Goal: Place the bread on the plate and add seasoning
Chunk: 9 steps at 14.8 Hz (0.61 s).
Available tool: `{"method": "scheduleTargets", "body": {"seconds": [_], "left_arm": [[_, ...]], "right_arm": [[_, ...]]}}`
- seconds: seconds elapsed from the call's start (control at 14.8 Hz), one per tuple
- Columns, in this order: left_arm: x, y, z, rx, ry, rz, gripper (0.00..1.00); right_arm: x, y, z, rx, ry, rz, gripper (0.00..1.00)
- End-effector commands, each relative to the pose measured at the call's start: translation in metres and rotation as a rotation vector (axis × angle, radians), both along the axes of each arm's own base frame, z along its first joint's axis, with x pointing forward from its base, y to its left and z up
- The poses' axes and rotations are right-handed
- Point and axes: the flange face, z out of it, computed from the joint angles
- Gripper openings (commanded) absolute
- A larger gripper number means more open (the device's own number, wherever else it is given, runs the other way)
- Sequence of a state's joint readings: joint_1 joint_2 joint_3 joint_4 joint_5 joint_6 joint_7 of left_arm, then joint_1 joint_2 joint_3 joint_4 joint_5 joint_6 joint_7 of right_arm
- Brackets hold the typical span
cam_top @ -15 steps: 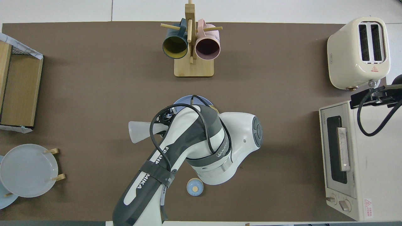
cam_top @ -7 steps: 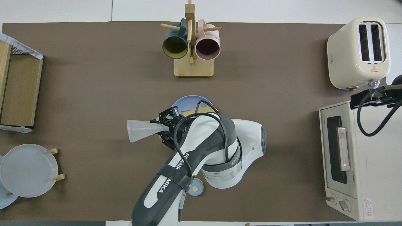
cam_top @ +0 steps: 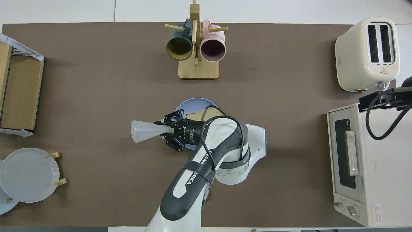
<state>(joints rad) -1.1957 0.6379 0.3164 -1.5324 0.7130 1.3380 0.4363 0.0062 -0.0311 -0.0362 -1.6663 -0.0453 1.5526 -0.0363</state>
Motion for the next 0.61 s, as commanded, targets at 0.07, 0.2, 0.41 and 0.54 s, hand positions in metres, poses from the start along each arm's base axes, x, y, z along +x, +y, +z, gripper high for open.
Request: {"method": "scheduleTargets", "body": {"seconds": [0.07,0.2,0.41,0.54], "left_arm": [[0.010,-0.007,0.003,0.026,-0.040,0.009,0.12],[0.017,-0.004,0.005,0.039,-0.056,0.005,0.12],[0.046,0.018,0.011,0.079,-0.104,0.002,0.12],[0.052,0.023,0.012,0.093,-0.115,0.002,0.11]], "right_arm": [[-0.004,-0.002,0.001,0.014,0.007,0.019,1.00],[-0.004,-0.002,0.001,0.014,0.007,0.019,1.00],[-0.004,-0.001,0.001,0.014,0.007,0.020,1.00],[-0.004,-0.002,0.001,0.014,0.007,0.019,1.00]]}}
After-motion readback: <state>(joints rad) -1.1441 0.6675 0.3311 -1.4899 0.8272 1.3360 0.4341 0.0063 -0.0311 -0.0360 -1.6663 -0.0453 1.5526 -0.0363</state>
